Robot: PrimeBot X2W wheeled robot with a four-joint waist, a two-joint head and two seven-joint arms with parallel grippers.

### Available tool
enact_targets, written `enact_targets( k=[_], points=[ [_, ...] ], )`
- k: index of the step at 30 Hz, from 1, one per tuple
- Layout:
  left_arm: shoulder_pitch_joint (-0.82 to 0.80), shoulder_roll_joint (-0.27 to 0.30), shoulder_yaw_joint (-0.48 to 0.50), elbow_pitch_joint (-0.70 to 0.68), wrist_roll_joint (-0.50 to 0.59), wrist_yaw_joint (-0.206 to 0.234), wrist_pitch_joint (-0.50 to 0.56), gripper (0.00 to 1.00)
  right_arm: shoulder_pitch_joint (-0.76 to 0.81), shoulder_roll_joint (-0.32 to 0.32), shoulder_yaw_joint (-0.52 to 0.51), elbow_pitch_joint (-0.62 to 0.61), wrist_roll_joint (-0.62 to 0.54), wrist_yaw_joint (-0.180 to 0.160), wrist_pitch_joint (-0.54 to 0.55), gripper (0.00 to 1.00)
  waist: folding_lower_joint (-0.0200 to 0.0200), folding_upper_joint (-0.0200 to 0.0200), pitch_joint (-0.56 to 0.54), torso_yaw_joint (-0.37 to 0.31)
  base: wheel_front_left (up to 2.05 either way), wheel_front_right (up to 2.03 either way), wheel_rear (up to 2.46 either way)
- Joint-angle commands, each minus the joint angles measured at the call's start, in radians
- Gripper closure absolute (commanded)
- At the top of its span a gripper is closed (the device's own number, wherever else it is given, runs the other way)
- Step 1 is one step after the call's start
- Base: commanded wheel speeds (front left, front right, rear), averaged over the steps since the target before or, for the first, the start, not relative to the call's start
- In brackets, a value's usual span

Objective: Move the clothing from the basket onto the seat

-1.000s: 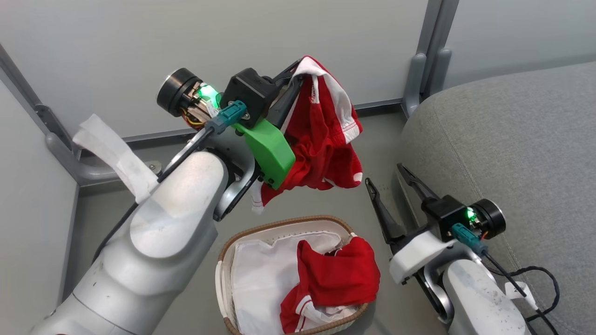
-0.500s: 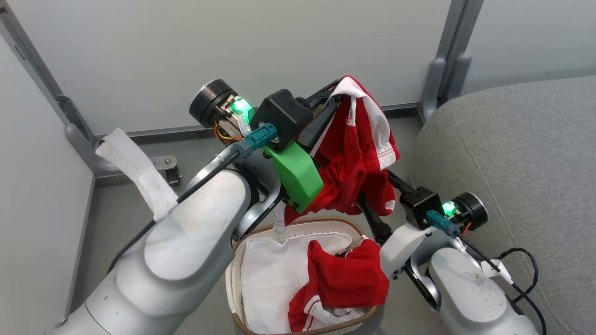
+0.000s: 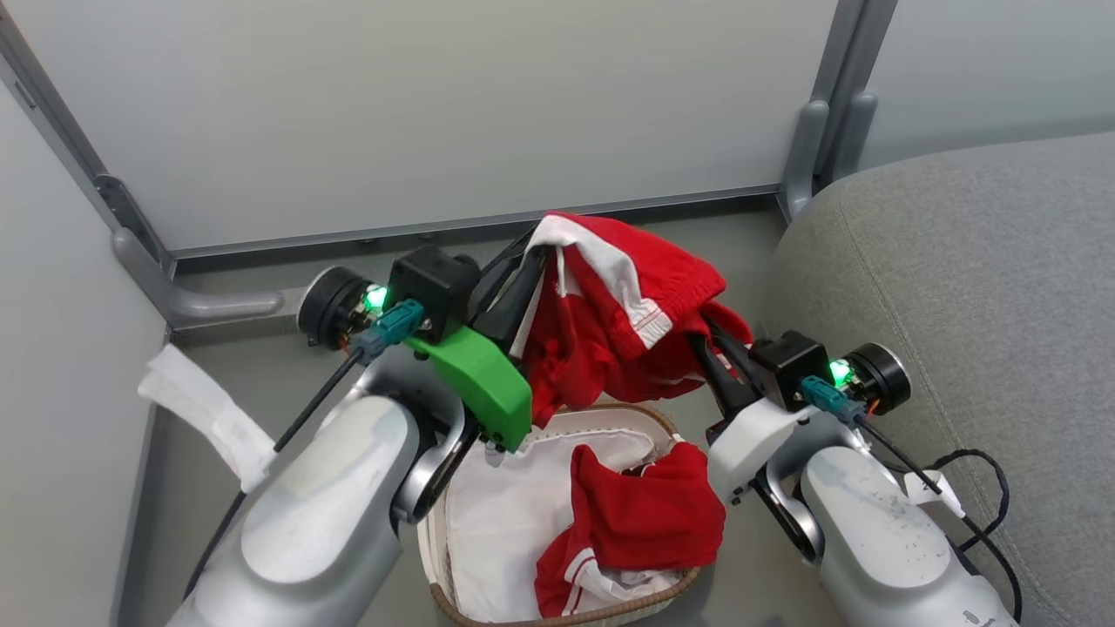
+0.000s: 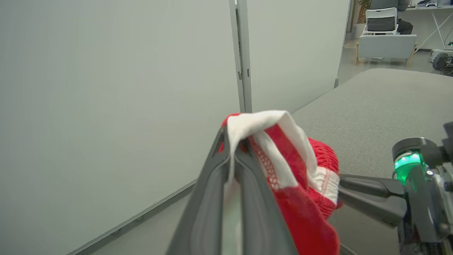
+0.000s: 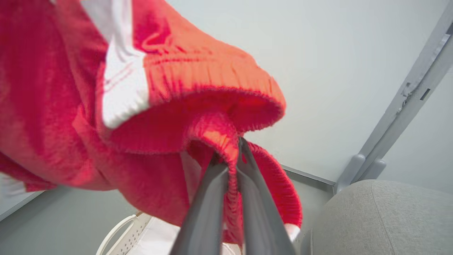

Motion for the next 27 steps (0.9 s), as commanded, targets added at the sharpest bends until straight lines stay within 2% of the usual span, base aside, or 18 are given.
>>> enact_targets(
  k=[1,2,3,5,13,27],
  points=[
    [0.031,0.006,0.011,0.008,-0.011,0.011,-0.025,0.71,-0.001,-0.006,-0.021,-0.009,-0.015,0.0,-0.002,1.0,0.0001,0.0,0.005,-0.007,0.0,0.0,0.0],
    [0.046,0.003,0.019,0.014,-0.021,0.016,-0.043,0.64,-0.001,-0.005,-0.031,-0.012,-0.019,0.0,-0.002,1.0,0.0001,0.0,0.006,-0.009,0.0,0.0,0.0],
    [0.066,-0.002,0.025,0.021,-0.03,0.021,-0.062,0.5,-0.001,-0.005,-0.043,-0.018,-0.024,0.0,-0.002,1.0,0.0001,0.0,0.007,-0.01,0.0,0.0,0.0],
    [0.103,-0.011,0.036,0.034,-0.045,0.029,-0.098,0.0,-0.004,-0.004,-0.061,-0.028,-0.03,0.0,-0.002,1.0,0.0001,0.0,0.01,-0.013,0.0,0.0,0.0],
    [0.206,-0.041,0.049,0.076,-0.086,0.025,-0.206,0.0,-0.015,-0.005,-0.123,-0.071,-0.066,0.0,-0.002,1.0,0.0001,0.0,0.021,-0.021,0.0,0.0,0.0],
    [0.31,-0.057,-0.002,0.136,-0.078,-0.002,-0.238,0.0,-0.013,-0.019,-0.265,-0.128,-0.138,0.0,-0.002,1.0,0.0001,0.0,0.045,-0.047,0.0,0.0,0.0]
  ],
)
